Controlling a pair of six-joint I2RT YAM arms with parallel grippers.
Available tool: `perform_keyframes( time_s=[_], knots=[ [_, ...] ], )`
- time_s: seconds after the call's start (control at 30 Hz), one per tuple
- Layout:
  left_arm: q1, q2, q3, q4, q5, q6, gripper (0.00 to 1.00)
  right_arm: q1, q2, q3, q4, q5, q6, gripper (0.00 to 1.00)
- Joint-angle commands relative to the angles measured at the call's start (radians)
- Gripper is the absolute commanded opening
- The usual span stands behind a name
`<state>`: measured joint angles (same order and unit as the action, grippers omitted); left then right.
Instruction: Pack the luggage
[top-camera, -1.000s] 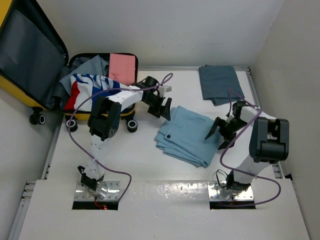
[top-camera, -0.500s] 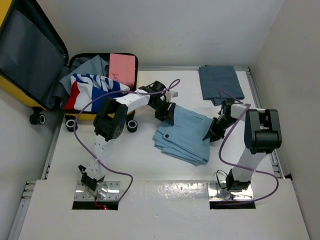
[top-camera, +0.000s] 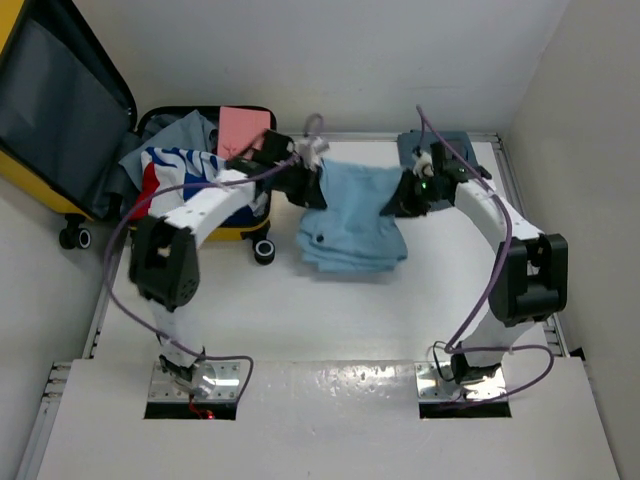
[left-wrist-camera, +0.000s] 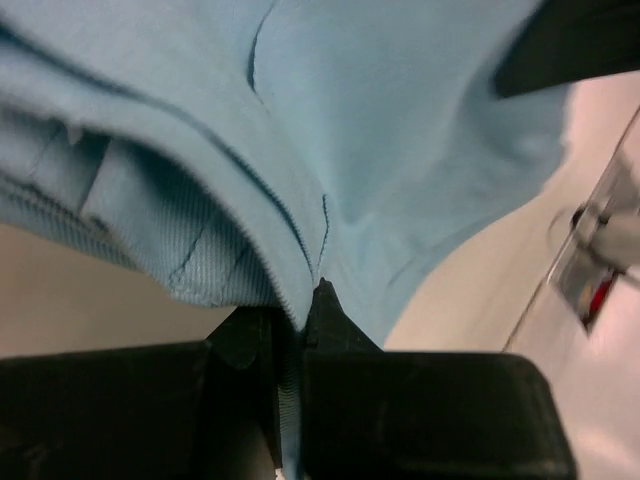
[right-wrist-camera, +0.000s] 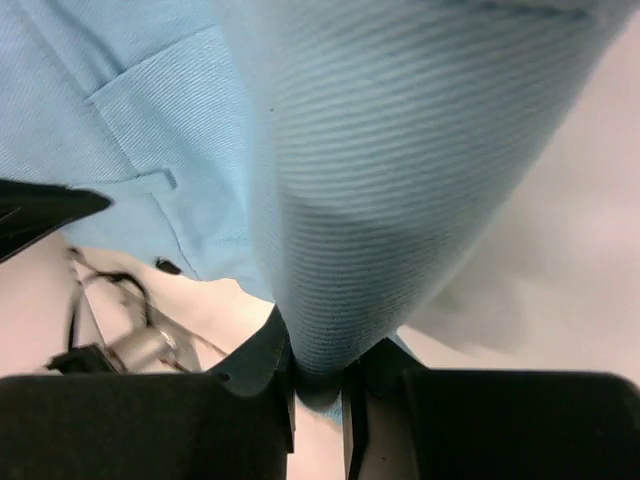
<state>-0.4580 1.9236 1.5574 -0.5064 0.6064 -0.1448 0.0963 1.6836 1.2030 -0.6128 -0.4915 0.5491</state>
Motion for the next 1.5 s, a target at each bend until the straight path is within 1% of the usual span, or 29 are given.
perform_keyframes(
  time_s=[0.0,0.07,0.1,0.13,0.17,0.2,0.23,0.27,0.3,0.33,0.37,0.47,0.53,0.7,0.73,0.77,0.8,0.83,0.87,0.93,1.03,1.1,1.2,1.27,1.3,1.33,1.37,1.4,1.47],
  knots=[
    [0.113,-0.218,0.036,0.184,0.032,-0.053,0.00,0.043,-0.026,0.223,0.251,-0.122,0.021,0.00],
    [0.165,-0.261,0.065,0.193,0.004,-0.067,0.00,0.080,0.033,0.353,0.322,-0.139,0.040,0.00],
    [0.221,-0.261,0.102,0.193,-0.032,-0.082,0.00,0.089,0.051,0.378,0.335,-0.142,0.046,0.00],
    [0.252,-0.274,0.119,0.193,-0.045,-0.082,0.00,0.097,0.085,0.451,0.350,-0.148,0.049,0.00],
    [0.281,-0.285,0.134,0.193,-0.060,-0.093,0.00,0.133,0.128,0.486,0.390,-0.157,0.060,0.00],
    [0.341,-0.285,0.147,0.193,-0.103,-0.093,0.00,0.144,0.178,0.592,0.406,-0.160,0.077,0.00],
    [0.372,-0.296,0.170,0.193,-0.123,-0.093,0.00,0.164,0.201,0.624,0.424,-0.168,0.086,0.00],
    [0.401,-0.296,0.181,0.193,-0.141,-0.093,0.00,0.192,0.275,0.657,0.492,-0.173,0.118,0.00],
    [0.454,-0.305,0.202,0.193,-0.189,-0.093,0.00,0.212,0.303,0.750,0.511,-0.173,0.127,0.00],
    [0.481,-0.305,0.211,0.193,-0.216,-0.093,0.00,0.221,0.327,0.780,0.536,-0.171,0.139,0.00],
    [0.508,-0.305,0.211,0.203,-0.236,-0.082,0.00,0.244,0.415,0.811,0.592,-0.173,0.152,0.00],
    [0.614,-0.305,0.221,0.215,-0.302,-0.059,0.00,0.282,0.514,0.984,0.689,-0.160,0.190,0.00],
    [0.685,-0.279,0.236,0.224,-0.347,-0.049,0.00,0.328,0.594,1.020,0.769,-0.142,0.207,0.00],
    [0.789,-0.178,0.283,0.250,-0.440,0.011,0.00,0.436,0.701,1.044,0.910,-0.061,0.186,0.00],
    [0.814,-0.158,0.283,0.250,-0.482,0.020,0.00,0.457,0.711,1.038,0.923,-0.041,0.160,0.07],
    [0.831,-0.134,0.294,0.261,-0.471,0.021,0.00,0.467,0.715,1.032,0.930,-0.033,0.149,0.15],
    [0.843,-0.076,0.294,0.261,-0.471,0.021,0.00,0.477,0.720,1.015,0.930,-0.012,0.128,0.32],
    [0.855,-0.042,0.306,0.261,-0.480,0.002,0.00,0.476,0.719,0.997,0.929,0.008,0.120,0.41],
    [0.855,-0.005,0.319,0.261,-0.481,-0.012,0.00,0.477,0.717,0.991,0.911,0.031,0.115,0.47],
    [0.855,0.091,0.319,0.272,-0.490,-0.071,0.00,0.464,0.711,0.977,0.848,0.054,0.075,0.55],
    [0.831,0.159,0.294,0.282,-0.496,-0.078,0.00,0.427,0.647,0.897,0.783,0.085,0.058,0.59],
    [0.809,0.198,0.294,0.267,-0.523,-0.067,0.00,0.389,0.608,0.860,0.737,0.097,0.045,0.59],
    [0.809,0.239,0.332,0.256,-0.568,-0.038,0.00,0.353,0.545,0.764,0.694,0.120,0.025,0.59],
    [0.799,0.265,0.392,0.247,-0.586,0.034,0.00,0.319,0.496,0.699,0.662,0.120,0.029,0.59],
    [0.789,0.308,0.429,0.233,-0.586,0.054,0.03,0.301,0.470,0.666,0.656,0.123,0.037,0.59],
    [0.789,0.337,0.472,0.195,-0.586,0.089,0.14,0.295,0.450,0.632,0.639,0.126,0.035,0.59],
    [0.789,0.359,0.560,0.172,-0.544,0.090,0.35,0.290,0.436,0.618,0.633,0.126,0.037,0.59],
    [0.789,0.373,0.585,0.160,-0.518,0.100,0.42,0.280,0.397,0.581,0.624,0.140,0.031,0.59],
    [0.789,0.341,0.580,0.160,-0.434,0.122,0.52,0.266,0.351,0.502,0.617,0.152,0.015,0.59]
  ],
)
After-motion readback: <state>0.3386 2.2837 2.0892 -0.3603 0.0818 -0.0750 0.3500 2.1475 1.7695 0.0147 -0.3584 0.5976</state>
